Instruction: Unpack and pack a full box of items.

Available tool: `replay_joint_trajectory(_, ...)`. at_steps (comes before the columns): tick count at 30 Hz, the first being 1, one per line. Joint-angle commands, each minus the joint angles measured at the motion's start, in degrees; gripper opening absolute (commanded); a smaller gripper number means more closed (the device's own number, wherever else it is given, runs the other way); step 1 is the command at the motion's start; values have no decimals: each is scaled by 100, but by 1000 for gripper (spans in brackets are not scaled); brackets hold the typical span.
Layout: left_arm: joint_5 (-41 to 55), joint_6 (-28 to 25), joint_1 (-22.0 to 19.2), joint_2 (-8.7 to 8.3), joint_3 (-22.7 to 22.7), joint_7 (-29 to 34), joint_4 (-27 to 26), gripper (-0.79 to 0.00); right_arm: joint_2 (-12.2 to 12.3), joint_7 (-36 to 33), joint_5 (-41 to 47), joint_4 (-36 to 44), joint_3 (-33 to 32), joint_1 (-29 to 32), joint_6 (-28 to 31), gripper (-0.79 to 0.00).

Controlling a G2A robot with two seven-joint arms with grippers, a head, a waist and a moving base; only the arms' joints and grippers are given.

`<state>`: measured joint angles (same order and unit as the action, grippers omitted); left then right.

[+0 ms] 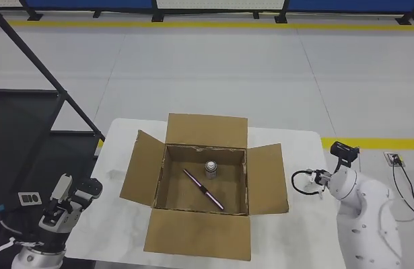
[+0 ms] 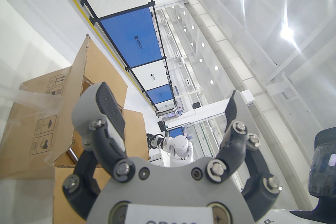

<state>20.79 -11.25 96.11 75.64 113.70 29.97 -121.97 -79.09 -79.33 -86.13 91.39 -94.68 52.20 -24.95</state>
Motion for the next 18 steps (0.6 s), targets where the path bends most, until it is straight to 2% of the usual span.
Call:
replay_joint_trajectory(1, 0, 0, 0, 0, 0, 0, 0, 0, -14, -39, 4, -445, -36, -202, 38, 0)
replay_joint_trajectory(8, 0, 0, 0, 0, 0, 0, 0, 0, -51, 106, -42, -1562, 36, -723, -106, -9)
replay_joint_trajectory(10, 0, 0, 0, 0, 0, 0, 0, 0, -52, 149, -79, -1766, 35, -823, -149, -209)
replay_joint_trajectory(11, 0, 0, 0, 0, 0, 0, 0, 0, -52, 189, -101, -1865, 19, -863, -189, -397)
replay_joint_trajectory(14, 0, 0, 0, 0, 0, 0, 0, 0, -60, 249, -88, -2023, 45, -939, -236, -529)
replay_joint_trajectory(16, 0, 0, 0, 0, 0, 0, 0, 0, -59, 309, -45, -2075, 37, -949, -236, -711)
replay_joint_trajectory(17, 0, 0, 0, 0, 0, 0, 0, 0, -58, 342, -27, -2090, 32, -948, -237, -767)
replay_joint_trajectory(18, 0, 0, 0, 0, 0, 0, 0, 0, -58, 373, 2, -2096, 29, -942, -225, -785)
